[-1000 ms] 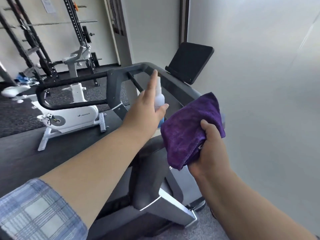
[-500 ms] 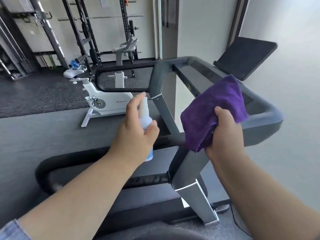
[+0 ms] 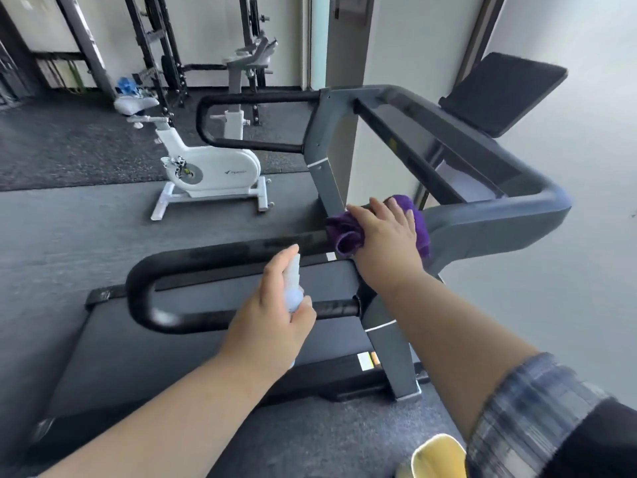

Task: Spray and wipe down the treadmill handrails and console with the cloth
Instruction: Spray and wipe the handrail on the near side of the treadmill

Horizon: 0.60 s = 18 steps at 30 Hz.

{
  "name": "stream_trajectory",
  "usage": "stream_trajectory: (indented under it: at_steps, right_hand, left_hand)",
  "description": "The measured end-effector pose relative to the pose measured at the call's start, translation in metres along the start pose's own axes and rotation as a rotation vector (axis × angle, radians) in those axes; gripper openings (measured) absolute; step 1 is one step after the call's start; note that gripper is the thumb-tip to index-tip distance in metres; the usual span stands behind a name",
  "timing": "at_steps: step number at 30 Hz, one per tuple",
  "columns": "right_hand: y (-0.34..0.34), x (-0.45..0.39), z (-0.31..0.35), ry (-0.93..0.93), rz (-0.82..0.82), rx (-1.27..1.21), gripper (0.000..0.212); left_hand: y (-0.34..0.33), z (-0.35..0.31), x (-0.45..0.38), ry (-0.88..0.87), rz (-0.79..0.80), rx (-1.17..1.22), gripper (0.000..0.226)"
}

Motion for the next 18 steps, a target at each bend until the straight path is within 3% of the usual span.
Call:
stream_trajectory:
  at_steps: [4,8,11,14,18]
  right_hand:
    - [-0.016,0.011,0.014,-0.069,0.037,-0.02,0.069]
    - [-0.023,0.018,0.02,-0.024,0.112,0.01,0.08]
    - [-0.003,0.012,0.005,0.079,0.172,-0.016,0.101]
    - [0.021,-0.013,-0.018,0.212,0.14,-0.043,0.087]
    - [0.005,-0.032,-0.026,0.425,0.264,0.237,0.087]
  left_hand:
    - [0.002,0.007,0.005,0.048,-0.014,0.006,0.067]
    - [-0.004,-0.001,0.001,0.028,-0.031,-0.014,0.069]
    - [-0.009,-0.011,-0.001,0.026,-0.056,-0.01,0.069]
    - [-0.019,-0.021,-0.005,0.035,-0.075,-0.005,0.069]
    - [-0.035,-0.029,-0.012,0.069,-0.088,-0.049,0.07]
Point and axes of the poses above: each hand's wrist, its own x-axis away from the middle knuckle, its own y-axis out of the back of the hand, z = x × y, the point moved 6 cm from there along -x, towards the middle knuckle, and after that the axes turned 3 degrees about z, right-handed, at the moved point
